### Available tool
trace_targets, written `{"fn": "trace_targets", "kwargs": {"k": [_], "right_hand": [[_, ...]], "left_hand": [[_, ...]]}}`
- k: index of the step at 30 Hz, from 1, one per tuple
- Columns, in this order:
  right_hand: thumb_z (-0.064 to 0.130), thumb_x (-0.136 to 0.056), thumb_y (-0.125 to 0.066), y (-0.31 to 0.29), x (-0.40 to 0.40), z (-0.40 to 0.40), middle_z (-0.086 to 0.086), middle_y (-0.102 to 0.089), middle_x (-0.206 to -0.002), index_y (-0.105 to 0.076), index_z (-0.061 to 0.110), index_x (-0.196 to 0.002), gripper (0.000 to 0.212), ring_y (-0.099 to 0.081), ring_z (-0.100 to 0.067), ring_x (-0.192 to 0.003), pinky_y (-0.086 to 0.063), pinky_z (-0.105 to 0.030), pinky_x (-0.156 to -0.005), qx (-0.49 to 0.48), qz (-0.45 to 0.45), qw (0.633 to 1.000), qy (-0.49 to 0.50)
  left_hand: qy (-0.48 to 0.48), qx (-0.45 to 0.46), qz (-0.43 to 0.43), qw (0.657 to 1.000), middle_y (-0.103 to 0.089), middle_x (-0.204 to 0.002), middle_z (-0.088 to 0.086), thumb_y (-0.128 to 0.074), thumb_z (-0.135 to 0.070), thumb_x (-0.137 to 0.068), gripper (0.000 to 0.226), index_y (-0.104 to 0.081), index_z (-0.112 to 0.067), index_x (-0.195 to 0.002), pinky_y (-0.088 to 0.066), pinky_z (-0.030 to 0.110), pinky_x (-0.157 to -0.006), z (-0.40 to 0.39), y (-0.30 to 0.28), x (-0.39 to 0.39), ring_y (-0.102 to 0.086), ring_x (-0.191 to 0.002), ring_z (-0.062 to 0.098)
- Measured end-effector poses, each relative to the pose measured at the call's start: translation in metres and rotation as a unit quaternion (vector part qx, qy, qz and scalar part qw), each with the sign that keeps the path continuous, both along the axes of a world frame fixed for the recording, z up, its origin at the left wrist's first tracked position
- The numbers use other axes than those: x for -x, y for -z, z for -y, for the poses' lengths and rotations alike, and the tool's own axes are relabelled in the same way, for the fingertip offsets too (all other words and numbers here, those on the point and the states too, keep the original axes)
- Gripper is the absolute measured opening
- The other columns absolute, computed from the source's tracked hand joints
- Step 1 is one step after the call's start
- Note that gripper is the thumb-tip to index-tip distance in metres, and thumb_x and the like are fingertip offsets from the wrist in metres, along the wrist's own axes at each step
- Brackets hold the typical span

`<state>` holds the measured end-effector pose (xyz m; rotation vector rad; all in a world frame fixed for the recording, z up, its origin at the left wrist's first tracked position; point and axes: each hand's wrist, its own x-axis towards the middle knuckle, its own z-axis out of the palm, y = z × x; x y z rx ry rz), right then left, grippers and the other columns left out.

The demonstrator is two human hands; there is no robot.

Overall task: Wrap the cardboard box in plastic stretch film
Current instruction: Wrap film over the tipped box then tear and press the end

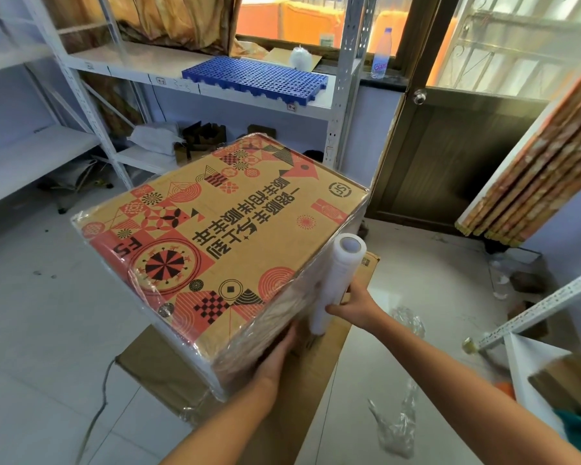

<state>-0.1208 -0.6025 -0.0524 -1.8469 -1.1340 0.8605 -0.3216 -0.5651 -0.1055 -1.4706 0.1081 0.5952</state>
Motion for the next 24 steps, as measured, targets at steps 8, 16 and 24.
{"fn": "trace_targets", "kwargs": {"k": [8, 16, 24], "right_hand": [[0.017, -0.074, -0.079, 0.000, -0.015, 0.007, -0.002, -0.058, -0.118, -0.050, 0.014, -0.127, 0.060, -0.054, -0.018, -0.108, -0.052, -0.037, -0.092, 0.026, 0.023, 0.999, -0.009], [0.023, -0.072, -0.081, -0.006, -0.010, -0.003, 0.001, -0.060, -0.116, -0.052, 0.018, -0.125, 0.061, -0.057, -0.016, -0.102, -0.053, -0.040, -0.088, 0.014, 0.079, 0.997, -0.022], [0.042, -0.068, -0.081, -0.010, -0.007, -0.001, 0.013, -0.059, -0.106, -0.048, 0.027, -0.123, 0.066, -0.057, -0.010, -0.093, -0.053, -0.029, -0.075, 0.025, 0.177, 0.984, -0.008]], "left_hand": [[0.045, 0.037, 0.067, 0.996, -0.006, -0.157, 0.018, -0.040, -0.040, -0.097, 0.076, -0.001, 0.001, -0.148, -0.012, 0.044, -0.115, -0.009, -0.022, -0.035, -0.011, -0.142, 0.033], [-0.001, 0.011, 0.041, 0.999, 0.006, -0.156, 0.021, -0.038, -0.056, -0.093, 0.090, 0.008, 0.000, -0.147, 0.002, 0.067, -0.098, -0.027, -0.009, -0.025, -0.001, -0.139, 0.043], [-0.011, 0.076, 0.091, 0.993, 0.007, -0.155, 0.023, -0.038, -0.051, -0.094, 0.091, 0.011, 0.005, -0.145, 0.001, 0.060, -0.107, -0.029, -0.013, -0.021, 0.000, -0.142, 0.041]]}}
